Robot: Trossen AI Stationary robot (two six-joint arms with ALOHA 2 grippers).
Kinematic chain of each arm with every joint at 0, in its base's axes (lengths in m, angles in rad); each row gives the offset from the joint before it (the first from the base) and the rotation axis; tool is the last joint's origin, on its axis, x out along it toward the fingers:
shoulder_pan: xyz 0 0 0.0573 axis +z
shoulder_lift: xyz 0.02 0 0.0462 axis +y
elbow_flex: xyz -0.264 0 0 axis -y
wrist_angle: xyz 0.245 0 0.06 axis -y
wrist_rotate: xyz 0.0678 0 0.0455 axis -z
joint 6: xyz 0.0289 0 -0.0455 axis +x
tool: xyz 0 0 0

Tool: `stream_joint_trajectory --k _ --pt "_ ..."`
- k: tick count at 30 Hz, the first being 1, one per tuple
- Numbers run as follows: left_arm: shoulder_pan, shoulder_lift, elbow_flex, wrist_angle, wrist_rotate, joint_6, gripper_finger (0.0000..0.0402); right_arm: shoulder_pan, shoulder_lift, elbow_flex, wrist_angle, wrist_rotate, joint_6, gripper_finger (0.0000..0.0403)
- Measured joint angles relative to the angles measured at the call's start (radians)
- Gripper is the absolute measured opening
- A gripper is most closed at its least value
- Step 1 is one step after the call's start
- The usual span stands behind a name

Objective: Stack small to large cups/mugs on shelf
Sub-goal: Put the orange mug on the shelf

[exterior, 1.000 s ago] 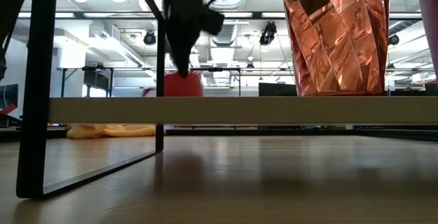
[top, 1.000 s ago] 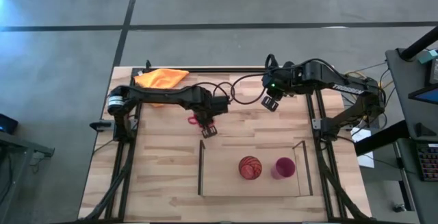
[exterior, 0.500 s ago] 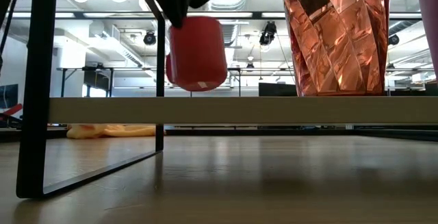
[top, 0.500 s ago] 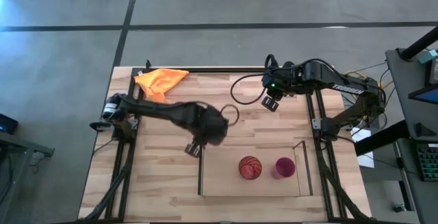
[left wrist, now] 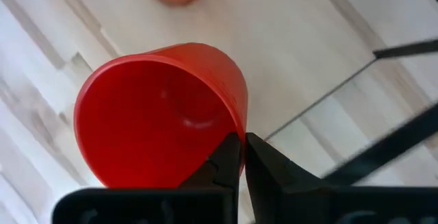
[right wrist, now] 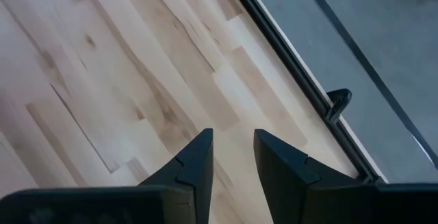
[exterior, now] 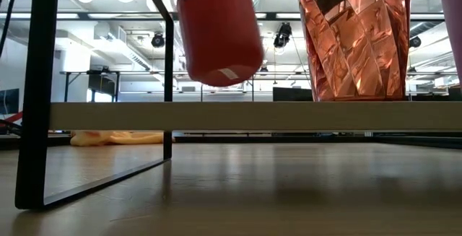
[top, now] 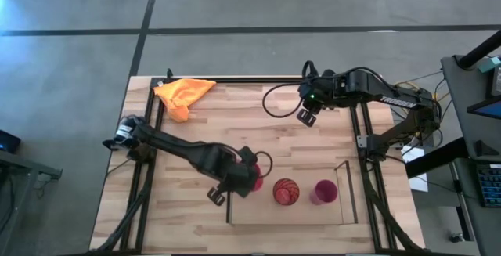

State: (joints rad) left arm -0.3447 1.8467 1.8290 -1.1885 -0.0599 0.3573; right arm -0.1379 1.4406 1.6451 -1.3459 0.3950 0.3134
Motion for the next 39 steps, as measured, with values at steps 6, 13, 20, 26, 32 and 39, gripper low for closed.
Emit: stream_joint_trajectory --k 6,13,20,26,32,39 --pt "-0.024 0.053 0.000 0.022 0.000 0.000 0.0000 0.000 0.000 0.000 0.014 0.000 0.000 0.0100" --pt "-0.043 0.101 0.000 0.032 -0.007 -0.010 0.0000 0.000 0.000 0.000 0.021 -0.001 0.000 0.0100" --pt "-0.073 0.106 0.012 0.022 -0.006 -0.010 0.0000 0.000 0.000 -0.005 0.021 -0.001 0.001 0.0100" --pt "-0.087 0.103 0.048 0.022 -0.002 -0.010 0.0000 0.000 0.000 -0.032 0.028 -0.001 0.001 0.0100" --pt "-0.087 0.103 0.044 0.019 -0.003 -0.010 0.0000 0.000 0.000 -0.045 0.031 -0.001 0.011 0.0100" --pt "-0.088 0.103 0.041 0.020 -0.002 -0.010 0.0000 0.000 0.000 -0.045 0.043 -0.002 0.019 0.0100"
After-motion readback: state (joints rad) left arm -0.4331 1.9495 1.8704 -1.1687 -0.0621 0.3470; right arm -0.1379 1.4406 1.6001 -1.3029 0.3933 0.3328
